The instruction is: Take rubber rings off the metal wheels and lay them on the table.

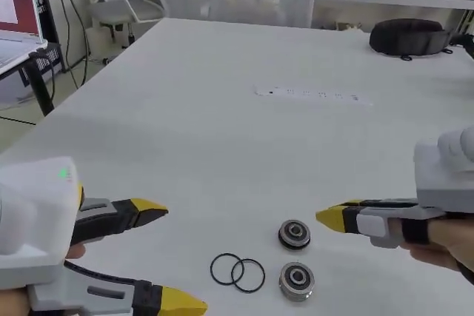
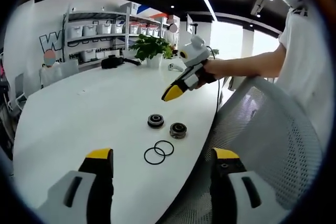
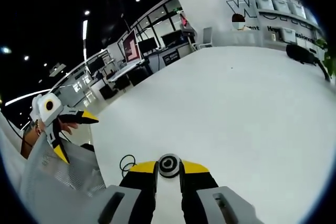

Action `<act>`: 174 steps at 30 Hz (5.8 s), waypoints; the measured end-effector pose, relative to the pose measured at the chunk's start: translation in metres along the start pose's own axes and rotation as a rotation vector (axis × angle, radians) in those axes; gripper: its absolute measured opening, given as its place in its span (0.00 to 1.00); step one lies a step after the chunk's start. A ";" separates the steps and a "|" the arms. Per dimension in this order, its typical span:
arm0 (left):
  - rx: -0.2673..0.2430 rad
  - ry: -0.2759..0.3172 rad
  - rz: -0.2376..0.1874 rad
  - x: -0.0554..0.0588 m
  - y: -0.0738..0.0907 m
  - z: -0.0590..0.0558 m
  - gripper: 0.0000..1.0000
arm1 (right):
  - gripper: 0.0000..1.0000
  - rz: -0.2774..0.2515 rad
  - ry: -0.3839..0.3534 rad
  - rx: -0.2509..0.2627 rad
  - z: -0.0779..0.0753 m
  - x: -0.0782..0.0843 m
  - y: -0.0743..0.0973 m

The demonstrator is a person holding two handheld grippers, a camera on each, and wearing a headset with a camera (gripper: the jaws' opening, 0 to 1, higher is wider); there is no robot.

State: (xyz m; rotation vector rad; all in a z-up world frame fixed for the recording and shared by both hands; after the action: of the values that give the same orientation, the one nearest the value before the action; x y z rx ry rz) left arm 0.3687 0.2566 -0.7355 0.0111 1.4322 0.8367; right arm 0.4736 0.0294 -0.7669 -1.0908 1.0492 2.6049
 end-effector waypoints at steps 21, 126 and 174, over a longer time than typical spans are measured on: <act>0.020 -0.135 -0.054 -0.057 -0.010 0.034 0.72 | 0.13 0.022 0.004 0.007 -0.004 0.005 0.001; 0.122 -0.119 -0.004 -0.009 -0.168 0.025 0.05 | 0.19 0.081 0.303 0.038 -0.008 0.033 -0.040; 0.117 -0.137 -0.037 -0.008 -0.169 0.026 0.04 | 0.00 0.023 -0.122 0.060 -0.018 0.023 -0.028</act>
State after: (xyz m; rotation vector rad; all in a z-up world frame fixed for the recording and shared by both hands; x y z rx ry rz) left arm 0.4756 0.1417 -0.8048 0.1283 1.3465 0.7080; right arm 0.4777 0.0352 -0.8069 -0.9001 1.1109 2.6017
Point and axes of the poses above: the centre of the closed fingertips' face, and the gripper's own axes: y roughly backward along the fingers, z roughly to its left, x roughly out of its underside, the point moved 6 cm from there along y, roughly backward along the fingers, and after that the axes turned 12 degrees about -y, right-handed, at the moved point
